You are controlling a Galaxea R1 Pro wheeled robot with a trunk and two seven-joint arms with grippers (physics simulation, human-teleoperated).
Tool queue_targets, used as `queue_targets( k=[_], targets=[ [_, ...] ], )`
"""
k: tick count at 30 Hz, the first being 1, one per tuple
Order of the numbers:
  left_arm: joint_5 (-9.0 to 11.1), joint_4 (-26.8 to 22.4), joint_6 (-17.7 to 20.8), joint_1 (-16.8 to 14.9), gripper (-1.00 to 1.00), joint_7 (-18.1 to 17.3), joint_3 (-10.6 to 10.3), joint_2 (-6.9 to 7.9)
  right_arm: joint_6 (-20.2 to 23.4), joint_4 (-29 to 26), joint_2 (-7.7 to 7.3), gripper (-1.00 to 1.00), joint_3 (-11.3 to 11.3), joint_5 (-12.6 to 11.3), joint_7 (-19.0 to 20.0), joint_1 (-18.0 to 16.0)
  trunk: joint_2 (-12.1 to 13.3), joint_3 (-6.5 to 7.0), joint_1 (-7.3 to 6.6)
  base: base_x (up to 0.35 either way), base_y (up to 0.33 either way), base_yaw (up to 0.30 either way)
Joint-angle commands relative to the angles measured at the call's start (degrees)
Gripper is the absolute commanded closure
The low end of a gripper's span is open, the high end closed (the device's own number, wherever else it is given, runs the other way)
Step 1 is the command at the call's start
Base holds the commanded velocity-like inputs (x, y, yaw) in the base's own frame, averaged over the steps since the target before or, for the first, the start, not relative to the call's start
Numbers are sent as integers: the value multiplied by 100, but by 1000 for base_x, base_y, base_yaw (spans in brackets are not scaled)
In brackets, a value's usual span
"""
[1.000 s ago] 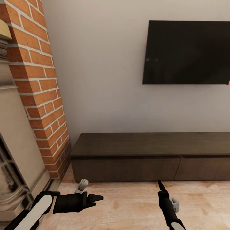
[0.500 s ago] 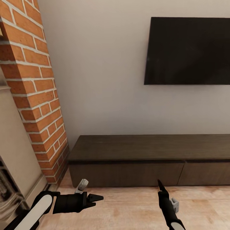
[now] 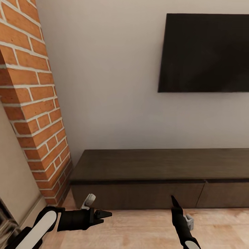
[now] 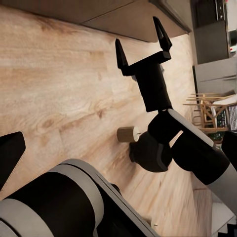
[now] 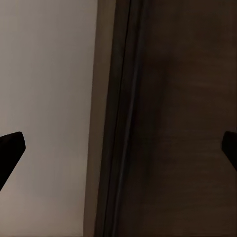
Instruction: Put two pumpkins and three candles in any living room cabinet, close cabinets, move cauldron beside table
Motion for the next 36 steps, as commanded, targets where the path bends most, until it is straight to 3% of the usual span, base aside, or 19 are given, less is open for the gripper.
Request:
queue_targets(
  k=[1, 11, 22, 36],
  targets=[
    [-48, 1, 2, -5, -100, -54, -5, 2, -10, 4, -1, -100, 9, -30, 22, -3, -2, -6, 1, 218, 0, 0],
    [-48, -7, 1, -5, -100, -54, -9, -4, -10, 4, -1, -100, 9, -30, 22, -3, -2, -6, 1, 179, 0, 0],
    [-18, -37, 1, -5, -100, -57, 5, 2, -19, 70, -1, -100, 9, -22, 22, -3, -2, -6, 1, 21, 0, 0],
    [-15, -42, 1, -5, -100, -57, -5, -5, -21, 105, 1, -100, 9, 0, 120, -3, -323, -149, 176, 0, 0, 0]
  ],
)
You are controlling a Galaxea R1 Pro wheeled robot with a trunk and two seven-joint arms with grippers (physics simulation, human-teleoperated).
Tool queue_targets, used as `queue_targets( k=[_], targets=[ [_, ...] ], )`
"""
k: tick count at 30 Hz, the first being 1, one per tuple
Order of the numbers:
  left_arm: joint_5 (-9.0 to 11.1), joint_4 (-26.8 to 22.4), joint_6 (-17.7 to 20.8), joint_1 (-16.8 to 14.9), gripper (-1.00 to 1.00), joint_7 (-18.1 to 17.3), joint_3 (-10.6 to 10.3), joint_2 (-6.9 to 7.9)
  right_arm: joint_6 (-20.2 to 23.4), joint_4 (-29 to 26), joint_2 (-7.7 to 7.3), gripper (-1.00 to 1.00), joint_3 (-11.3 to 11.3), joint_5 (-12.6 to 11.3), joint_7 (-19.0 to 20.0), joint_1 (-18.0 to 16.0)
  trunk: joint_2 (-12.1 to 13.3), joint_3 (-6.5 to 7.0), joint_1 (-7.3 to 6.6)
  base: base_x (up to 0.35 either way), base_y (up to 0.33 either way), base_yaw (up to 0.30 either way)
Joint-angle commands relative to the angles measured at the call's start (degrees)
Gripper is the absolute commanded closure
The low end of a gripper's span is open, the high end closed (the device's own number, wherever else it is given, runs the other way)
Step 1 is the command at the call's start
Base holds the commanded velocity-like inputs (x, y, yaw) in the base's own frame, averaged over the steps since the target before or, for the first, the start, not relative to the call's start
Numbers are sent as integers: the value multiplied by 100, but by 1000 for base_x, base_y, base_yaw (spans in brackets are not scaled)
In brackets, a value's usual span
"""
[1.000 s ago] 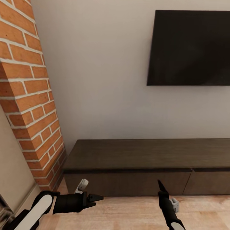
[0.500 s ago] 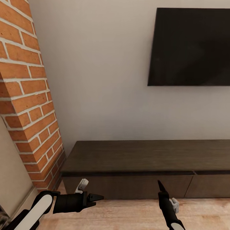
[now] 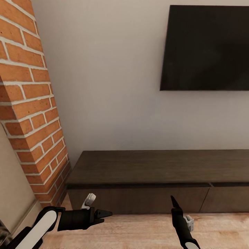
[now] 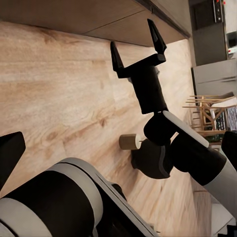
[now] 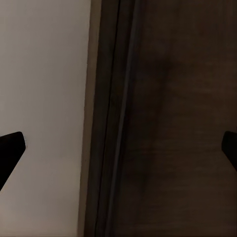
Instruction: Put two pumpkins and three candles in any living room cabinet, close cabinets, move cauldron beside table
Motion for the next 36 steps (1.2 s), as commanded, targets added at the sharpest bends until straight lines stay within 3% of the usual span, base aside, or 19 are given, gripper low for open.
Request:
queue_targets(
  k=[1, 8, 11, 26, 36],
  targets=[
    [-48, 1, 3, -5, -100, -54, -6, 4, -10, 3, 0, -100, 8, -25, 46, -3, -2, -6, -1, 0, 0, 0],
    [-48, 1, 3, -5, -100, -54, -6, 3, -9, 0, -2, -100, 11, -25, 316, -3, -2, -6, -1, 0, 0, 0],
    [-48, 1, 3, -5, -100, -54, -6, 3, -7, 7, -1, -100, 12, -24, 451, -3, -6, -72, 6, 0, 0, 0],
    [-48, 1, 3, -5, -100, -54, -10, 3, 0, 2, 6, -100, 23, -22, 501, -3, -17, -249, 27, 0, 0, 0],
    [-37, -12, 3, -5, -100, -54, -13, 3, 0, 0, 6, -100, 26, -18, 506, -3, -17, -249, 27, 43, 0, 0]
  ],
)
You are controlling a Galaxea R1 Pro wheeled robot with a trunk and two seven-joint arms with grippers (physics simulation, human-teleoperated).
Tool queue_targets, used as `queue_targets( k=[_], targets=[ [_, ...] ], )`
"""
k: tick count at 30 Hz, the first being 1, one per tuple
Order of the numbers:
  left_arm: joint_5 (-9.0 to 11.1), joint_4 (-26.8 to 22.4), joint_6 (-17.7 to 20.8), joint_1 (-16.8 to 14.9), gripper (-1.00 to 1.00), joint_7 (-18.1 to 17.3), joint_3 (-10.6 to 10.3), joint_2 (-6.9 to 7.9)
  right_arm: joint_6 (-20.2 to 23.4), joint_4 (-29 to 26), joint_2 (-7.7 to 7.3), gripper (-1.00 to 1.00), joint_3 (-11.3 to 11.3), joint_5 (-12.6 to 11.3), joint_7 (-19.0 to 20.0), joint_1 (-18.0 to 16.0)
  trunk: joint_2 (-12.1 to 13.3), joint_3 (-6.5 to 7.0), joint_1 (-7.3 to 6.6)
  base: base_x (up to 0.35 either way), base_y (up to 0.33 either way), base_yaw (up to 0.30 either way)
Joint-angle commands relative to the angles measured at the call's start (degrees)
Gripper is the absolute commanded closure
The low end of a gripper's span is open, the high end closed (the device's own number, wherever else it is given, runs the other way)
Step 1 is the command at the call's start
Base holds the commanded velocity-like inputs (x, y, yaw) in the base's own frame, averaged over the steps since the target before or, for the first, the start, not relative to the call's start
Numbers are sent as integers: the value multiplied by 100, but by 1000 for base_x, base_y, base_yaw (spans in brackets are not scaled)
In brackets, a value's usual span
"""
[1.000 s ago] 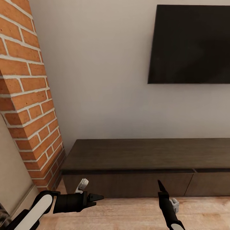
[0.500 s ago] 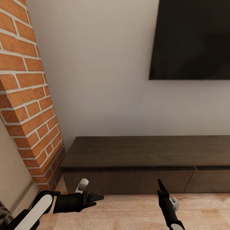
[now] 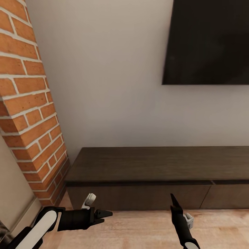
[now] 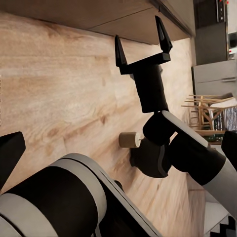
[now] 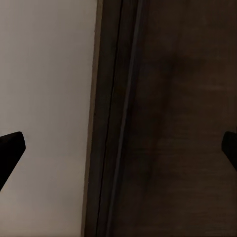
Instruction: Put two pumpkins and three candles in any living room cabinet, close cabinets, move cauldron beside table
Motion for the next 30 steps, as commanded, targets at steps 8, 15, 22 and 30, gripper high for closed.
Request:
queue_targets(
  k=[8, 15, 22, 30],
  targets=[
    [-48, -1, 3, -5, -100, -54, -6, 1, -14, 4, -2, -100, 8, -16, 26, -3, -2, -5, 1, 119, -6, 0],
    [-48, 3, 3, -5, -100, -54, -7, -3, -14, 4, -6, -100, 8, -16, 26, -3, -2, -5, 1, 100, 0, 0],
    [-48, -3, 3, -5, -100, -54, -7, -1, -14, 4, -7, -100, 8, 22, 26, -3, -6, -72, 9, 6, 0, 0],
    [-48, -3, 3, -5, -100, -54, -8, -5, -9, -7, -5, -100, 17, 76, 87, -3, -10, -138, 16, 0, 0, 0]
  ],
)
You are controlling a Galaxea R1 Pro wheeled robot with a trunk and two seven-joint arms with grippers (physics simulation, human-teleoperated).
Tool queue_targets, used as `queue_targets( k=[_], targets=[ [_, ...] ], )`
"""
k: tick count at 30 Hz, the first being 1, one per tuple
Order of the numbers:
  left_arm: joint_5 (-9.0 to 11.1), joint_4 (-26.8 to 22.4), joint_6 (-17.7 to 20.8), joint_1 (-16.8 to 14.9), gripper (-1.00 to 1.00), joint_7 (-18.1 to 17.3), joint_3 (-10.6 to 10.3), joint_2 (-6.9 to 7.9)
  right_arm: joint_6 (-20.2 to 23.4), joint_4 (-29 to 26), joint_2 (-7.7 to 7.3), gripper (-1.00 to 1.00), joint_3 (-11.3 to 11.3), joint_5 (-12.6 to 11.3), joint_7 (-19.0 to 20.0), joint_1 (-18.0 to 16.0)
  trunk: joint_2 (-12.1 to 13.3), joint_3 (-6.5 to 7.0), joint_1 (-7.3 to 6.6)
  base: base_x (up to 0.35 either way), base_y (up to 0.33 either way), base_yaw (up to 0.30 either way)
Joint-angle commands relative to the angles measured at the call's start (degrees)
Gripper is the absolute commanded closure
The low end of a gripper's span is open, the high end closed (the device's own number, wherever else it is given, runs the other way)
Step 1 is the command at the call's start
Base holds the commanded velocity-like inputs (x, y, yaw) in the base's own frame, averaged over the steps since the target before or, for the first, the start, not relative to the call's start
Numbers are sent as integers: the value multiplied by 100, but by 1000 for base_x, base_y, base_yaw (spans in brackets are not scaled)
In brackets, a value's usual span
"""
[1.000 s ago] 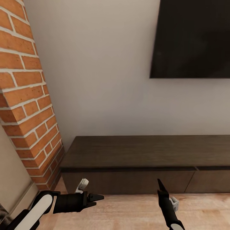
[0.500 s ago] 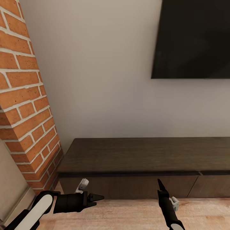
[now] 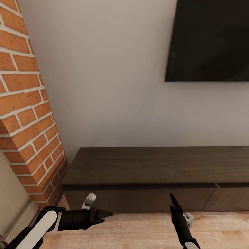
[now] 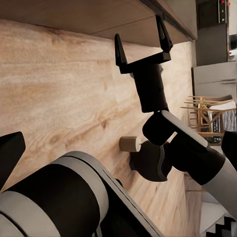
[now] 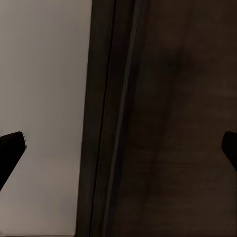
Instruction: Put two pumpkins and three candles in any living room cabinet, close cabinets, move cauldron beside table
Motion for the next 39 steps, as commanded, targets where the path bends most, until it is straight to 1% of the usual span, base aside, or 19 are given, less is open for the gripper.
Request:
queue_targets(
  k=[1, 3, 5, 6, 10, 16, 39],
  targets=[
    [-48, 1, 3, -4, -100, -54, -5, 4, -13, -4, 1, -100, 8, 23, 33, -3, -2, -5, -1, 0, 0, 0],
    [-48, 1, 3, -4, -100, -54, -5, 4, -10, -24, 3, -100, 8, 75, 48, -3, -2, -5, -1, 0, 0, 0],
    [-48, 1, 3, -4, -100, -53, -9, 4, -6, -37, 3, -100, 8, 106, 116, -3, -5, -50, 4, 0, 0, 0],
    [-48, 1, 3, -4, -100, -53, -11, 4, -4, -41, 3, -100, 9, 117, 185, -3, -5, -50, 4, 0, 0, 0],
    [-48, 1, 3, -4, -100, -53, -13, 4, -3, -45, 3, -100, 15, 125, 253, -3, -5, -50, 4, 0, 0, 0],
    [-46, 1, 3, -4, -100, -53, -13, 4, -2, -46, 4, -100, 16, 128, 264, -3, -5, -50, 4, 1, 0, 0],
    [-48, 1, 3, -4, -100, -53, -19, 1, -11, -29, 4, -100, 17, 128, 259, -3, -5, -50, 4, 65, 0, 0]
  ],
)
